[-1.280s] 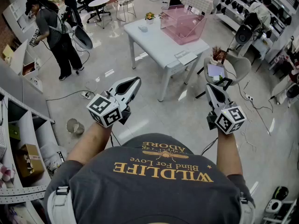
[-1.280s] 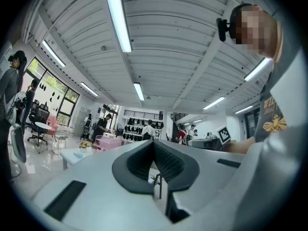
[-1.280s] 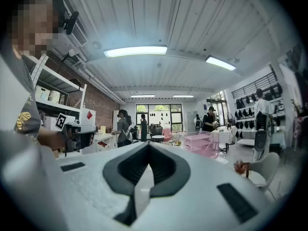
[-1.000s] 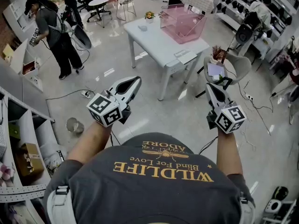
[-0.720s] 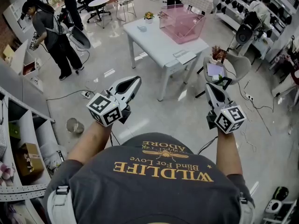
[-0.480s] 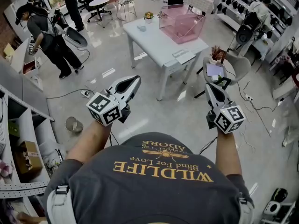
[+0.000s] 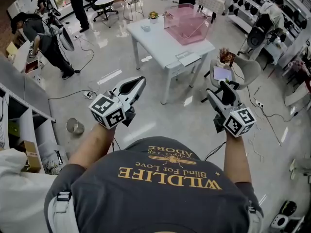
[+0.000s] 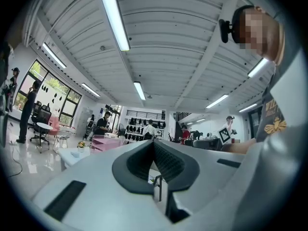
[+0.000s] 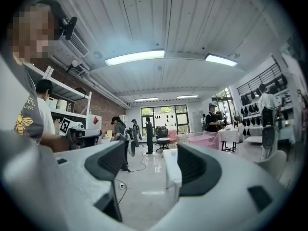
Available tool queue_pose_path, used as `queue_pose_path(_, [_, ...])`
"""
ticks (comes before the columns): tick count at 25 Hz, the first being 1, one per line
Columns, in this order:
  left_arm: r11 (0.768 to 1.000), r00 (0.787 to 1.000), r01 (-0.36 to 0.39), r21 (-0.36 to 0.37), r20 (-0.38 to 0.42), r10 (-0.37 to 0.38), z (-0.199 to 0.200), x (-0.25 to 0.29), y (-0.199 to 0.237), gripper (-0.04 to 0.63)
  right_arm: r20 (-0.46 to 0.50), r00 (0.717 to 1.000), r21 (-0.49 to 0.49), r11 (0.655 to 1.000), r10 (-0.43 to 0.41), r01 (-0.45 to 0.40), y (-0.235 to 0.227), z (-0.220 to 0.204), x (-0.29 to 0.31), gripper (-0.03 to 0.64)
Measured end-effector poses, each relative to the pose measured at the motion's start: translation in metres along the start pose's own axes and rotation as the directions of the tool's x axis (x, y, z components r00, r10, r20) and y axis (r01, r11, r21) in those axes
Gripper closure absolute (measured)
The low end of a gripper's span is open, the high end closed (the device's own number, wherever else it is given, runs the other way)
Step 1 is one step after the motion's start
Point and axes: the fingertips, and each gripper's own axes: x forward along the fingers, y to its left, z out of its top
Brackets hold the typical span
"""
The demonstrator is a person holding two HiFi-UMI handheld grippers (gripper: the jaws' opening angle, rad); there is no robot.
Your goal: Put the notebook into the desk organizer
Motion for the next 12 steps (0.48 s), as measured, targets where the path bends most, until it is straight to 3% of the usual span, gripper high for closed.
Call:
queue_pose_path(7, [1.0, 1.0, -0.016, -0.014, -0.006, 0.016, -0.005, 0.023, -0.014, 0.597, -0.007, 1.0, 0.007, 1.0, 0.009, -0.009, -0.032, -0.004, -0.003, 0.282])
queue_pose_path(12, [0.999, 0.999, -0.032, -0.005, -0.008, 0.032, -0.007, 0.023, 0.004, 0.597, -0.019, 1.0, 0.014, 1.0, 0.016, -0.015, -0.042, -0.01, 0.019, 0.282])
